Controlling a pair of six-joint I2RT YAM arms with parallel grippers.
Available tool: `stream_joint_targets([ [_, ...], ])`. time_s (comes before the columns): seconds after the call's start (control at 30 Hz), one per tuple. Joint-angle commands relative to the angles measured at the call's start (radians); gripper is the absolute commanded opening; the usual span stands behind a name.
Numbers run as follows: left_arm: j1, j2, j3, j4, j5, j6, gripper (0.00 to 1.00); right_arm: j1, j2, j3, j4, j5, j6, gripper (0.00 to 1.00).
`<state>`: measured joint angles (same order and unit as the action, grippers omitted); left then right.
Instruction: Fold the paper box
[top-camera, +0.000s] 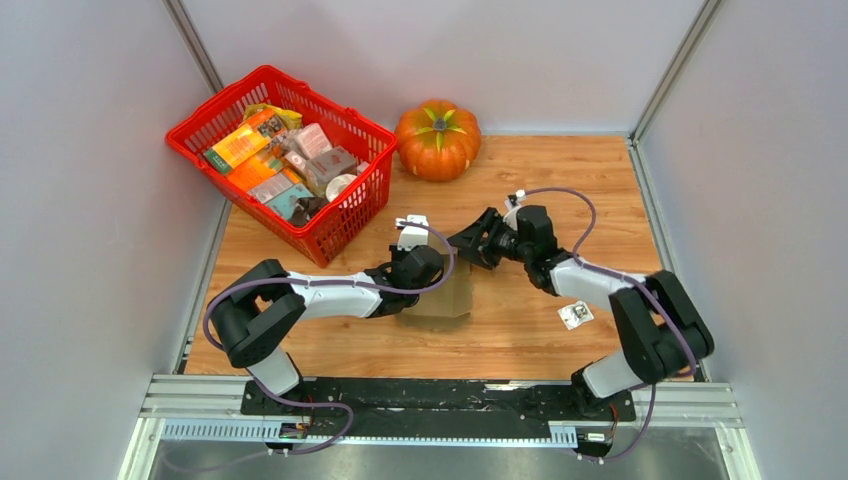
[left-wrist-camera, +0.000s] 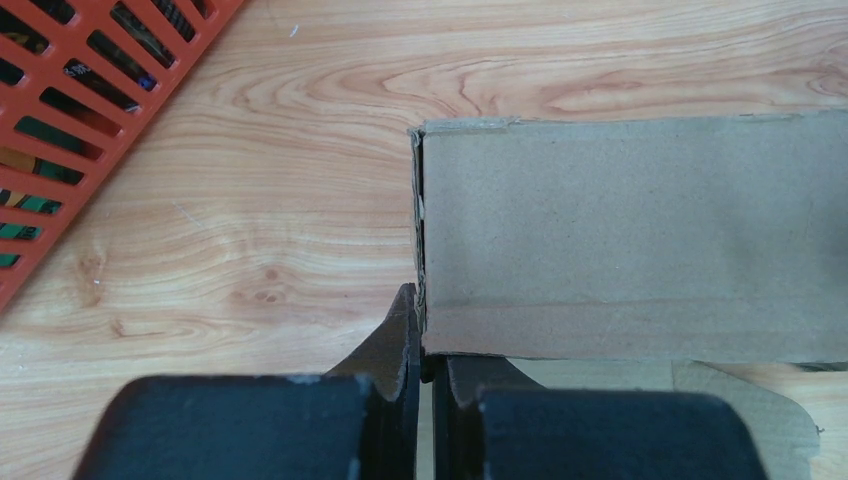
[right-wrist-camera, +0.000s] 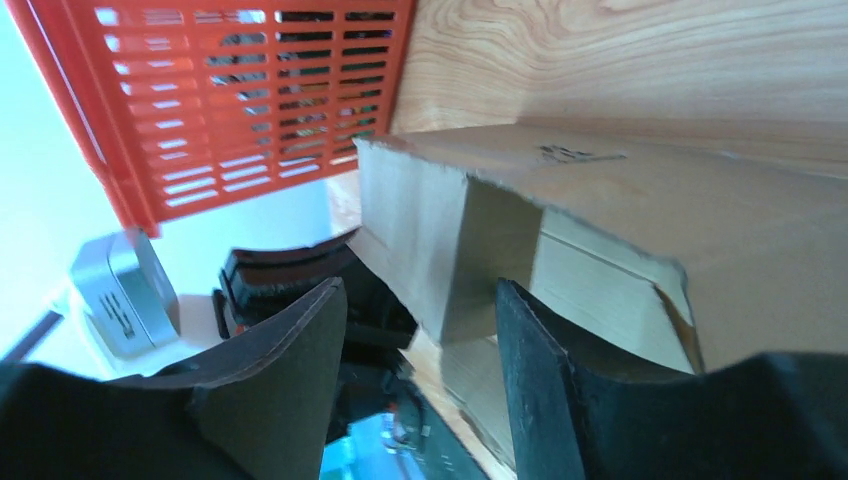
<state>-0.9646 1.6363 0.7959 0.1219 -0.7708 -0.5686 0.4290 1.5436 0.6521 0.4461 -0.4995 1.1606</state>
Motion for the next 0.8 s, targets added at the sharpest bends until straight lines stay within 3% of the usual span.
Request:
stream_joint_targets([
  [0.0, 0.001, -0.015, -0.003, -0.074, 0.016, -0.02, 0.0, 0.007, -0.187, 0.052, -0.375, 0.14, -0.361, 0.6],
  [0.1, 0.001, -0.016, -0.004, -0.077, 0.022, -0.028, 0.0, 0.052, -0.269, 0.055, -0.556, 0.305, -0.515, 0.63],
  [0.2, 0.001, -0.016, -0.004, -0.079, 0.028, -0.034, 0.0, 0.138, -0.278, 0.084, -0.648, 0.43, -0.585, 0.57],
  [0.3, 0.001, -0.013, -0.003, -0.079, 0.03, -0.042, 0.0, 0.203, -0.202, 0.136, -0.698, 0.543, -0.61, 0.22],
  [0.33, 0.001, -0.013, -0.001, -0.082, 0.03, -0.043, 0.0, 0.211, -0.182, 0.15, -0.719, 0.564, -0.613, 0.04],
  [0.37, 0.001, -0.015, -0.001, -0.087, 0.028, -0.045, 0.0, 0.221, -0.147, 0.162, -0.728, 0.587, -0.613, 0.0],
  [0.53, 0.001, -0.02, -0.015, -0.082, 0.024, -0.069, 0.0, 0.234, -0.045, 0.243, -0.774, 0.677, -0.645, 0.0],
  [0.77, 0.001, 0.003, 0.012, -0.097, 0.025, -0.08, 0.0, 0.238, 0.035, 0.251, -0.702, 0.717, -0.676, 0.0],
])
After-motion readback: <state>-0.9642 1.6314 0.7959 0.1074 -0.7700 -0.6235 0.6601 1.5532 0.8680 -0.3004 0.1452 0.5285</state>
